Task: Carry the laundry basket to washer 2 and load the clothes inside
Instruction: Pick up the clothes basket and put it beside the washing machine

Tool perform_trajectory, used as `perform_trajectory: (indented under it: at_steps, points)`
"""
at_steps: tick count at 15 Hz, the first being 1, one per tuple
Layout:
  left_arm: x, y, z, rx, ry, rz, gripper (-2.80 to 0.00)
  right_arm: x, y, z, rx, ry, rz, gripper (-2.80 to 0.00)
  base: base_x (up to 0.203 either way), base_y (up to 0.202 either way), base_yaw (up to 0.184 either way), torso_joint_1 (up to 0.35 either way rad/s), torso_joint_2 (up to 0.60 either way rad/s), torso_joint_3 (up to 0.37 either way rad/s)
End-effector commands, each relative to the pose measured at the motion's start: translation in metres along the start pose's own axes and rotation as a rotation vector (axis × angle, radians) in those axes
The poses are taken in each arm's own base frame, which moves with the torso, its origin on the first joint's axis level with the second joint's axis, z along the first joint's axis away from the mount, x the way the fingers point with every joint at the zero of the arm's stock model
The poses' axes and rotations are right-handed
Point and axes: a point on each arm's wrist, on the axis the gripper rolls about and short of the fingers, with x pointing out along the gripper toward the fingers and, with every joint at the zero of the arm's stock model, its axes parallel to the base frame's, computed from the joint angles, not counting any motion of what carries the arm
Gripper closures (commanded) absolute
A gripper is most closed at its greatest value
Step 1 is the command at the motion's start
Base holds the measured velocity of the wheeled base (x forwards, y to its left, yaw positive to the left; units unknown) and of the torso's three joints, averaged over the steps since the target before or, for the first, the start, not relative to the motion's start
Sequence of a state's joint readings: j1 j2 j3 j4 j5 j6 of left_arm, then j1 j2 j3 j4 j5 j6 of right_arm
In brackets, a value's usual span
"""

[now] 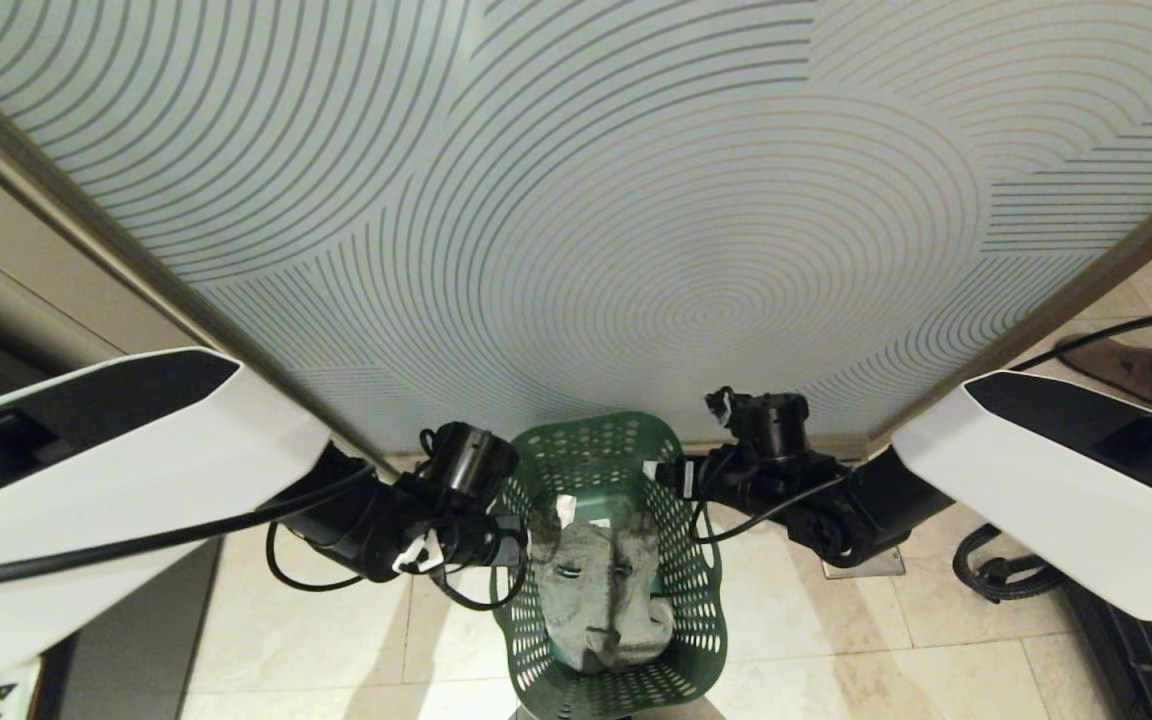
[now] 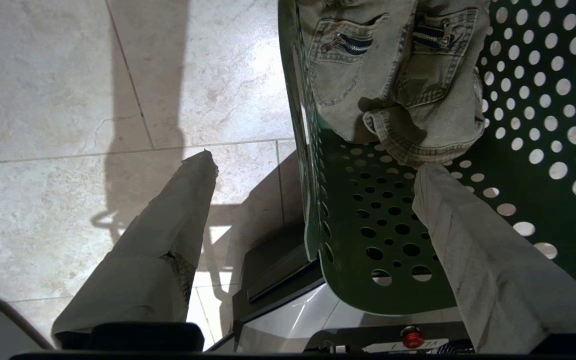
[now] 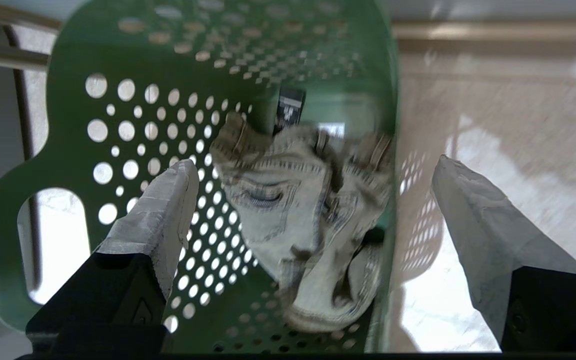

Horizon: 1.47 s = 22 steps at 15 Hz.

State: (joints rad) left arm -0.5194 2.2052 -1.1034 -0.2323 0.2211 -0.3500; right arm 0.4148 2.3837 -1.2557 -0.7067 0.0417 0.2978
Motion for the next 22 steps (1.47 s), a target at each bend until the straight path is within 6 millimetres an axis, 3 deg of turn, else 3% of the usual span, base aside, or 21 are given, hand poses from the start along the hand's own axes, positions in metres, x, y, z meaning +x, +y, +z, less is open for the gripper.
perform_trajectory:
  at_steps: [1,12,22]
  points:
    - [0.010,-0.001,-0.006,0.002,0.018,0.009,-2.80,0.003,0.003,0.001,0.008,-0.003,0.009,-2.80,0.000,0.000,0.000,0.000,0.00,0.000]
    - [0.026,0.004,-0.010,-0.013,0.014,0.023,-2.80,0.014,0.002,-0.028,0.006,0.073,-0.001,-2.80,0.000,0.000,0.000,0.000,0.00,0.000]
    - [0.055,0.005,-0.028,-0.010,0.037,0.030,-2.80,0.004,0.003,-0.055,-0.004,0.167,-0.038,-2.80,0.000,0.000,0.000,0.000,0.00,0.000]
